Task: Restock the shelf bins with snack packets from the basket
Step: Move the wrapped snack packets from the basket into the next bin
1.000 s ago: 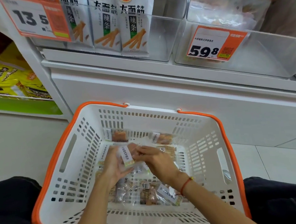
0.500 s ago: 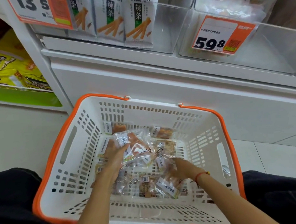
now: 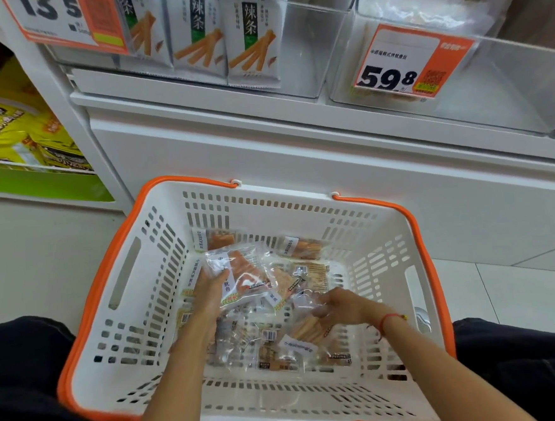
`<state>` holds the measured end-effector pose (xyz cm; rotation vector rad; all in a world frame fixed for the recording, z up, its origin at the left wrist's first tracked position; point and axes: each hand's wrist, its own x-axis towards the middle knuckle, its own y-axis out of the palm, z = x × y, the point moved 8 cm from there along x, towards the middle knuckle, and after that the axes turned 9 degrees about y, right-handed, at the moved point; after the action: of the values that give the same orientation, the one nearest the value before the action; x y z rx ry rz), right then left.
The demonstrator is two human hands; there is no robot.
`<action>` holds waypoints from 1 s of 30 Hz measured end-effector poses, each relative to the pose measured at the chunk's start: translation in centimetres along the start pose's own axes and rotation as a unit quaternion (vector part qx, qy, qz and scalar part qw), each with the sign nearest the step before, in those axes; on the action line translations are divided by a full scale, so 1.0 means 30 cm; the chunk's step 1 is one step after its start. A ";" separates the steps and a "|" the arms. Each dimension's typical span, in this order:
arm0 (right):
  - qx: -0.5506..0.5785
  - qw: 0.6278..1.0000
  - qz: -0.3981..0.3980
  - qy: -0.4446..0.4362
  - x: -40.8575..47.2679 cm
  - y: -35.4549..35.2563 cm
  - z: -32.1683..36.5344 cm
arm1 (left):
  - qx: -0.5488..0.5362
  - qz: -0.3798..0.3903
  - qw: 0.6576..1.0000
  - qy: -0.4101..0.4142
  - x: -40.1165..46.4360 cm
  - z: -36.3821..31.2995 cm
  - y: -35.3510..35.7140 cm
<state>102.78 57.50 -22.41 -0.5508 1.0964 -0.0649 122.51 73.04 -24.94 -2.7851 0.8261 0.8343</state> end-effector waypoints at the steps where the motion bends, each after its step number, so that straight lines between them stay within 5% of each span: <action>1: 0.057 0.998 0.030 -0.011 -0.014 -0.023 0.009 | 0.008 -0.012 1.000 -0.002 -0.008 -0.009 -0.003; 6: 0.318 0.935 0.121 -0.098 -0.080 -0.104 0.120 | 0.008 -0.007 1.000 0.003 -0.001 0.012 -0.003; 9: 0.428 0.900 -0.006 -0.079 -0.042 -0.144 0.141 | -0.040 0.017 0.998 -0.035 -0.018 0.021 0.028; 11: 0.434 0.894 -0.093 -0.055 -0.022 -0.146 0.143 | -0.052 0.040 0.997 -0.048 -0.056 -0.007 0.065; 25: 0.333 0.902 -0.270 -0.040 -0.009 -0.128 0.212 | -0.014 0.126 0.992 -0.006 -0.085 -0.036 0.128; 27: 0.367 0.899 -0.236 0.012 0.002 -0.154 0.182 | -0.024 0.131 0.991 0.010 -0.107 -0.079 0.150; 30: 0.448 0.893 -0.036 -0.004 -0.028 -0.161 0.222 | -0.028 0.175 0.983 0.047 -0.138 -0.168 0.208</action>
<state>109.14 56.18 -17.28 0.2467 0.9129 -0.6031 118.65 68.41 -18.22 -2.7868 1.3565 0.7862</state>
